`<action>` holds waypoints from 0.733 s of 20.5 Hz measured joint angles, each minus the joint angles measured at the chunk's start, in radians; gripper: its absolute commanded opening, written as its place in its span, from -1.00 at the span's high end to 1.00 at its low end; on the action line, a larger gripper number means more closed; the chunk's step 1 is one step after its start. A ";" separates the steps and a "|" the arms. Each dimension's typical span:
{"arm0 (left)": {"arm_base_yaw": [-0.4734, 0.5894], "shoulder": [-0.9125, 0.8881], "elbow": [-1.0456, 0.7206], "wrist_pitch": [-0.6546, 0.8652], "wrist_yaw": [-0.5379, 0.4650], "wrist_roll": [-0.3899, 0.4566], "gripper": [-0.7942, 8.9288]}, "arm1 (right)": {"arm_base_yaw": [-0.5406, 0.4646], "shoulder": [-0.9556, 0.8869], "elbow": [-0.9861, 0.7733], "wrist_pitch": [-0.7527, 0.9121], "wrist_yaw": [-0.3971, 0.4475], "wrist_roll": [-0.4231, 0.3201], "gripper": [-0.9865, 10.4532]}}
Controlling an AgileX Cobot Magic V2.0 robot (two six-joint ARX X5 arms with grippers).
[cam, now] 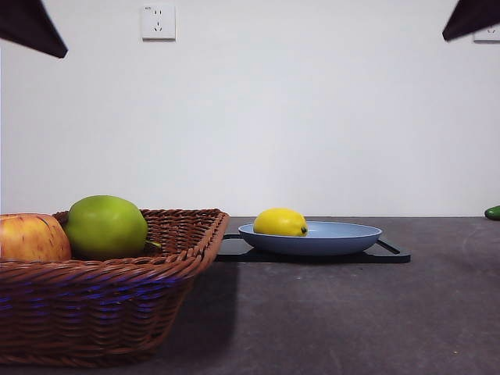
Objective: Take the lemon from the basket,put the lemon in the plate,hand out the plate
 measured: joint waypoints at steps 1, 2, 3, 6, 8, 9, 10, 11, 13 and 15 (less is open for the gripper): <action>0.000 -0.036 -0.042 0.014 0.010 -0.002 0.82 | 0.003 -0.019 -0.044 0.045 0.000 0.000 0.82; 0.000 -0.056 -0.060 0.008 0.014 -0.005 0.82 | 0.003 -0.023 -0.067 0.063 0.000 0.001 0.82; 0.000 -0.060 -0.059 0.005 0.017 -0.005 0.82 | 0.003 -0.015 -0.074 0.063 0.000 0.000 0.82; 0.000 -0.060 -0.059 0.007 0.016 -0.005 0.82 | 0.002 -0.011 -0.076 0.065 0.000 0.000 0.82; 0.000 -0.059 -0.059 0.008 0.016 -0.005 0.82 | 0.002 -0.013 -0.076 0.071 0.000 0.000 0.82; 0.000 -0.059 -0.059 0.008 0.016 -0.005 0.82 | 0.002 -0.013 -0.076 0.071 0.000 0.000 0.82; 0.000 -0.059 -0.059 0.008 0.016 -0.005 0.82 | 0.002 -0.013 -0.076 0.071 0.000 0.000 0.82; 0.000 -0.059 -0.059 0.008 0.016 -0.005 0.82 | 0.002 -0.013 -0.076 0.071 0.000 0.000 0.82; 0.000 -0.059 -0.059 0.008 0.016 -0.005 0.82 | 0.002 -0.013 -0.076 0.071 0.000 0.000 0.82; 0.000 -0.059 -0.059 0.008 0.016 -0.005 0.82 | 0.002 -0.013 -0.076 0.071 0.000 0.000 0.82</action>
